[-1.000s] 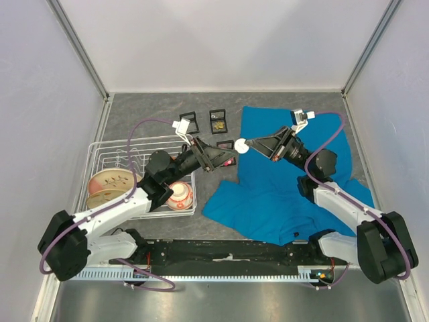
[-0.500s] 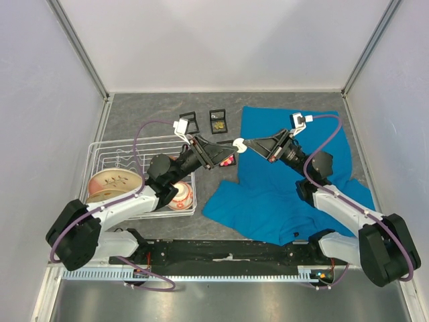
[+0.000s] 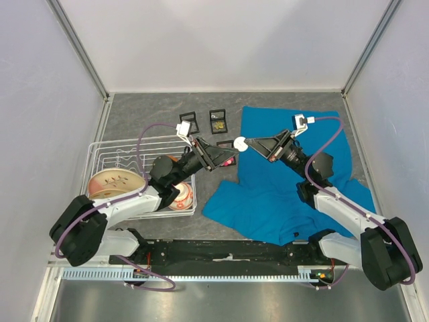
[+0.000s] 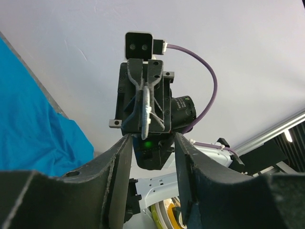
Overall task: Remove the brooch from the garment
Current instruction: Close the brooch.
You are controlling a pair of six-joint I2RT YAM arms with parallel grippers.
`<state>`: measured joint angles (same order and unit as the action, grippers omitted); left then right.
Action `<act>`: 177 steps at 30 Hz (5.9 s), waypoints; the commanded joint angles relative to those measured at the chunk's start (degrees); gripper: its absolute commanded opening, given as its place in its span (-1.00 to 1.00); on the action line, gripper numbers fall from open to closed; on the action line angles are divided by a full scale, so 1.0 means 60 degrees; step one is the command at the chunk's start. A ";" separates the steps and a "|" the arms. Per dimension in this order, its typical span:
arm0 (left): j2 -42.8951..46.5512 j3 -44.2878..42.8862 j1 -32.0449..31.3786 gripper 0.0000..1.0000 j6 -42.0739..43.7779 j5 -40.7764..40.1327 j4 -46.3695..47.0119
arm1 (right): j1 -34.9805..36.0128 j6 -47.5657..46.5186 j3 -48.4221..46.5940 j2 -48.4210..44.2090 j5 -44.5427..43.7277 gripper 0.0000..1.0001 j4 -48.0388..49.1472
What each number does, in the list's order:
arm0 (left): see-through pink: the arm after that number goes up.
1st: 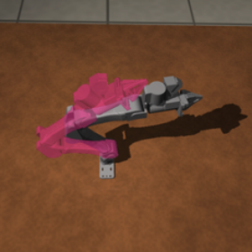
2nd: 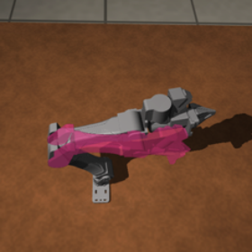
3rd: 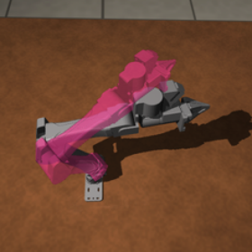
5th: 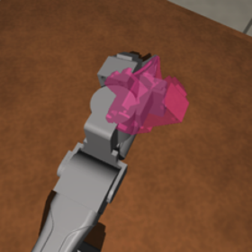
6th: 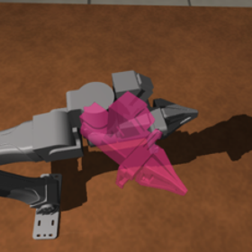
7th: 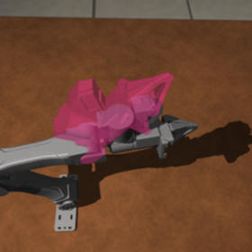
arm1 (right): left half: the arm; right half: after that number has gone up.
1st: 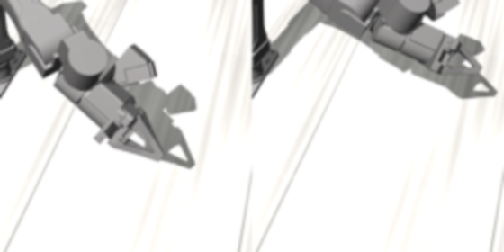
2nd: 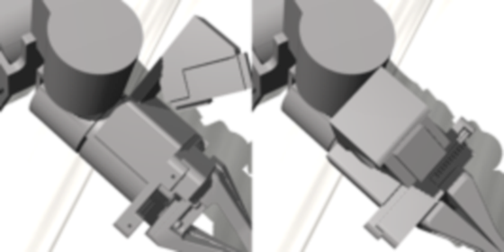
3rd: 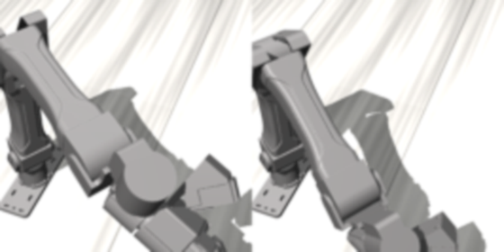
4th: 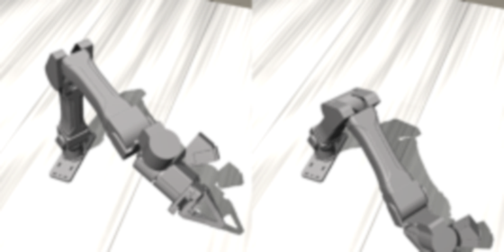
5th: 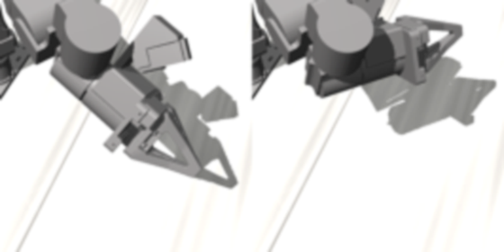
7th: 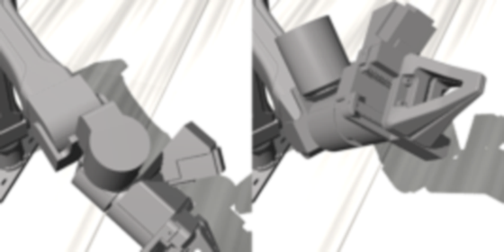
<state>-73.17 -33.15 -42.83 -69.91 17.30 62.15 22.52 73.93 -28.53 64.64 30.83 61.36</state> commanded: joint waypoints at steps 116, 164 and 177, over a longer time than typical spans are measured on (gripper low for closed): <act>0.0754 -0.1757 0.0678 -0.96 0.1239 0.3299 -0.6756 | 0.0904 -0.5131 -0.1544 -0.1764 0.2203 -0.93 -0.8045; 0.1853 0.0192 0.0707 -0.76 0.0006 0.3093 -0.3811 | 0.1110 -0.1702 0.0200 -0.1853 0.1790 -1.00 -0.3313; 0.1340 -0.0261 0.0707 -0.96 -0.0067 0.3372 -0.3533 | 0.1124 -0.2050 -0.0326 -0.1794 0.1849 -1.00 -0.3809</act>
<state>-64.05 -32.10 -38.85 -68.93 37.08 37.74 28.93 63.46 -27.46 54.06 40.21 36.82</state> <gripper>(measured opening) 0.051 0.076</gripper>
